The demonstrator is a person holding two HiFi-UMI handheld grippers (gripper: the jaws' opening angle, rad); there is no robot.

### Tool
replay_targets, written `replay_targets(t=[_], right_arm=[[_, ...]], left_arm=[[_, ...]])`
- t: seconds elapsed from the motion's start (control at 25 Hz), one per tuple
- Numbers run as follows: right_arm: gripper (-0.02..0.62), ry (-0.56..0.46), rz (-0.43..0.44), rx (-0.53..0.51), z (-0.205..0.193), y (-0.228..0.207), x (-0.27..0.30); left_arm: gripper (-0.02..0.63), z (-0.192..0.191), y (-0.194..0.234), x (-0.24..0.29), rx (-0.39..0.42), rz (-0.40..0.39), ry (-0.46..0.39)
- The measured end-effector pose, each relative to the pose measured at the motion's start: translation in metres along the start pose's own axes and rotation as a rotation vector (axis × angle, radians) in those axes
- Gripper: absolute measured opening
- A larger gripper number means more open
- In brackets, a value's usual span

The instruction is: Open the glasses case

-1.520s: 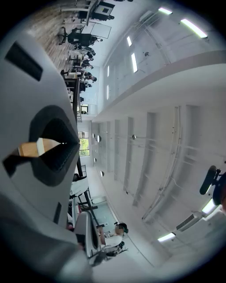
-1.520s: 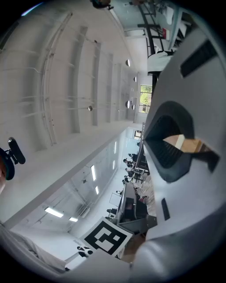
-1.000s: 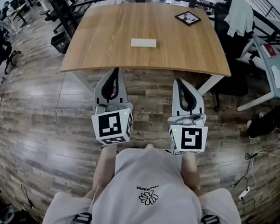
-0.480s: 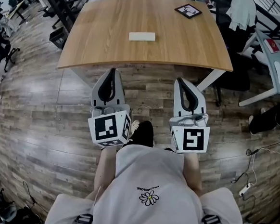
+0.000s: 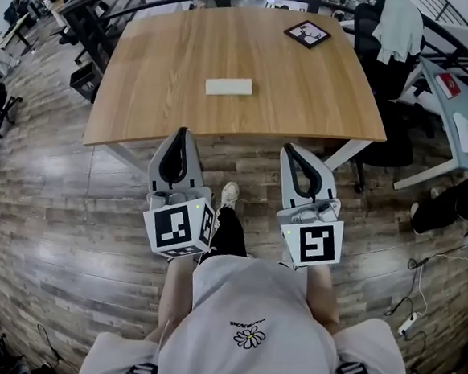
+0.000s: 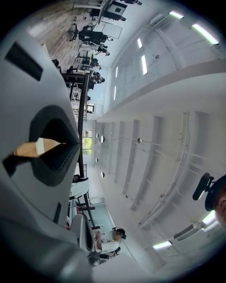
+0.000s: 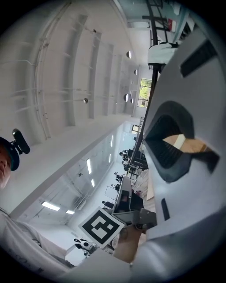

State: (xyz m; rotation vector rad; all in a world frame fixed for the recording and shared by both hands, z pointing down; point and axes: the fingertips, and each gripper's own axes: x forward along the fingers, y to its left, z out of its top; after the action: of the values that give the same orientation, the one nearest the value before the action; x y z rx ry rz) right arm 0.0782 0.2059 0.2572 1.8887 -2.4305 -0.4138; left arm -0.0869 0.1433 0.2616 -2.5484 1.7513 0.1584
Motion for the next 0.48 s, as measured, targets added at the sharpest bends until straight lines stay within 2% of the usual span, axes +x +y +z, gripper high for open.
replay_targets(t=[0.16, 0.36, 0.48], right_arm=[[0.008, 0.005, 0.014, 0.001, -0.012, -0.011, 0.051], [0.008, 0.042, 0.025, -0.032, -0.027, -0.030, 0.121], [0.008, 0.069, 0.023, -0.037, -0.038, -0.046, 0.167]], left_arm=[[0.017, -0.011, 0.019, 0.048, -0.008, 0.002, 0.009], [0.017, -0.029, 0.048, 0.125, -0.059, 0.005, 0.035], [0.017, -0.041, 0.061, 0.174, -0.048, -0.003, 0.058]])
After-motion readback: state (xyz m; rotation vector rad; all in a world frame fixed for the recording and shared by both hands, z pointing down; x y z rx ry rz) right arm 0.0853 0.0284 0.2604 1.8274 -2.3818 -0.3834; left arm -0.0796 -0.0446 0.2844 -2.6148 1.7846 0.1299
